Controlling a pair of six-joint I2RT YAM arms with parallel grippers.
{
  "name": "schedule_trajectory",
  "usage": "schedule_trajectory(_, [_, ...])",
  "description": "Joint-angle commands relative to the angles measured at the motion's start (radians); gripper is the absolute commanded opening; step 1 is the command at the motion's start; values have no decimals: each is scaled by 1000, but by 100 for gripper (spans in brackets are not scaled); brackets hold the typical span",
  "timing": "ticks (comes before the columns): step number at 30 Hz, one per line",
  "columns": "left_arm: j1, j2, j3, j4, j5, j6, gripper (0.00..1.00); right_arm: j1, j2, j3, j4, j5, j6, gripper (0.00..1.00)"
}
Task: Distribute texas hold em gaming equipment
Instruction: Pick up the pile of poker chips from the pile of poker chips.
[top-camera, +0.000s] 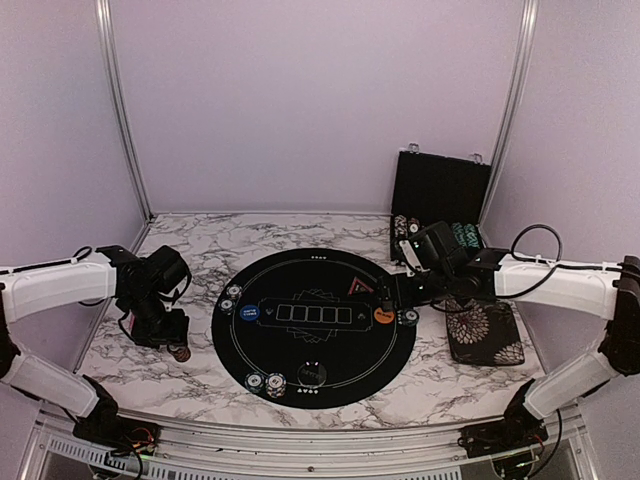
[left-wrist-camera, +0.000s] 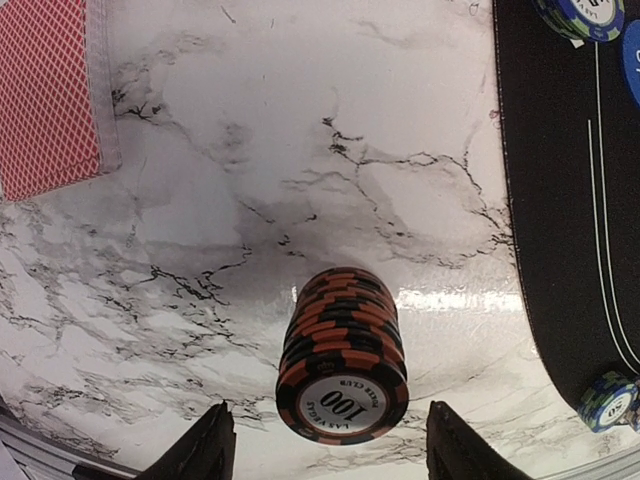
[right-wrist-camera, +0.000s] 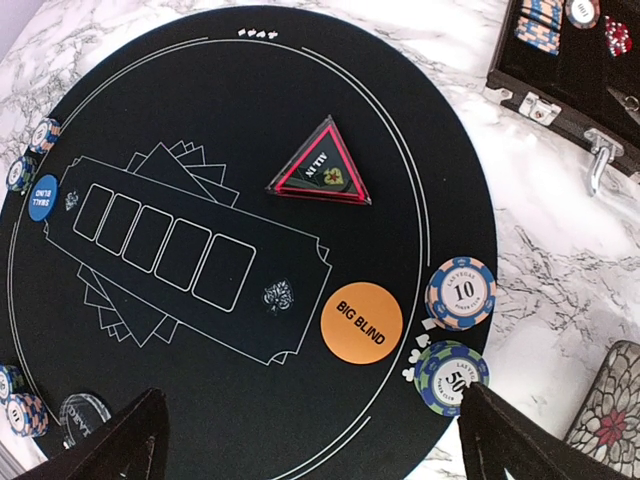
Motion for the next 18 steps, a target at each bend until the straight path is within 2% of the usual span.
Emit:
schedule_trajectory(1, [13,24,-13,20,28,33,67,-7,-25,-1,4,2,5,98])
schedule_trajectory(9, [13,57,-13,30,41,46,66,-9,-34,-5,3,7,6,99])
schedule_trajectory(18, [13,84,-8,34,46,51,60,-16,-44,-21,9,5,6,98])
